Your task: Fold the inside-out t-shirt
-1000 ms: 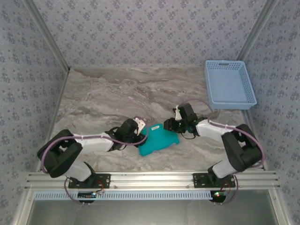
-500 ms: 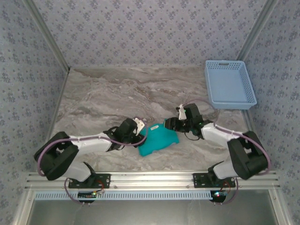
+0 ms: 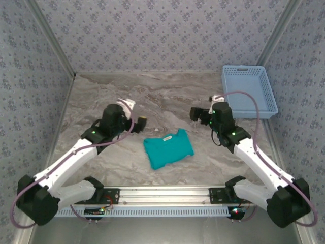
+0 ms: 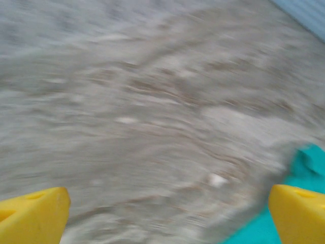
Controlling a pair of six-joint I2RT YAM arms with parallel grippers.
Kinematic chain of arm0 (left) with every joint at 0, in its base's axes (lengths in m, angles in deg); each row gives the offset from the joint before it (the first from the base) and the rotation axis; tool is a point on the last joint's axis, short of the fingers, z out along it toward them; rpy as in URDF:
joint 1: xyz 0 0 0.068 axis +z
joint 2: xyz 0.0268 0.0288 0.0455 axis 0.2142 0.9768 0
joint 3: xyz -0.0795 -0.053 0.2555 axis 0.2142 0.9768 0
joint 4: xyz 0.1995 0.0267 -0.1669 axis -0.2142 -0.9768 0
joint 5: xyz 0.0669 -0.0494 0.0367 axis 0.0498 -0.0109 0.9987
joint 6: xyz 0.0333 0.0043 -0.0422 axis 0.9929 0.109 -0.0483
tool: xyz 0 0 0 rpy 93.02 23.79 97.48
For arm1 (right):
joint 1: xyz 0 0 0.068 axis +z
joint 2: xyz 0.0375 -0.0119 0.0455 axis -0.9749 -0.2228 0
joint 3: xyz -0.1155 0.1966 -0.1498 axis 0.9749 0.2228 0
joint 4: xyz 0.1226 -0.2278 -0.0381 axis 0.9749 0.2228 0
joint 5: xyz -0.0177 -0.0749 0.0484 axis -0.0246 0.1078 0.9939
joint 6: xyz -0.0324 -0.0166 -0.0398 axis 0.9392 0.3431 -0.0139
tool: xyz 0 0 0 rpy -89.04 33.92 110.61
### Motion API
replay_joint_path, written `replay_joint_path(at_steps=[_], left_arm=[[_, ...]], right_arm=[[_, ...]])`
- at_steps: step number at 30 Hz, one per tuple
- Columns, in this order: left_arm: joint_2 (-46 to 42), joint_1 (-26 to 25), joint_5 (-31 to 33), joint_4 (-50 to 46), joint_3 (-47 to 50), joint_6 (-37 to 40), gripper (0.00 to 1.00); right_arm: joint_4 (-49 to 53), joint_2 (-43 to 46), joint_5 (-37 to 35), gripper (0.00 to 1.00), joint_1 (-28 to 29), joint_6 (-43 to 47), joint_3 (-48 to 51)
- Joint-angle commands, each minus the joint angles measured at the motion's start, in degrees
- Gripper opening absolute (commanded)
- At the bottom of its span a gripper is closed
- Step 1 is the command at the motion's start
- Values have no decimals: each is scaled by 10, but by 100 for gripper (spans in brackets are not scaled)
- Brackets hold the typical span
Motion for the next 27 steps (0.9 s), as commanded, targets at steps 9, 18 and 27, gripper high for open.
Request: replay_joint_path(at_steps=[9,18,27], left_arm=[[-17,189,55,304,281,131,100],[112,272,-74,442,267,82,100],[288,320,-116,639,254,56,100]], right_arm=[[-146,-98,115,100,-180,181,104],[-379,-199,155,100,-220,261,174],[-589,-287,148,100,-245,248,235]])
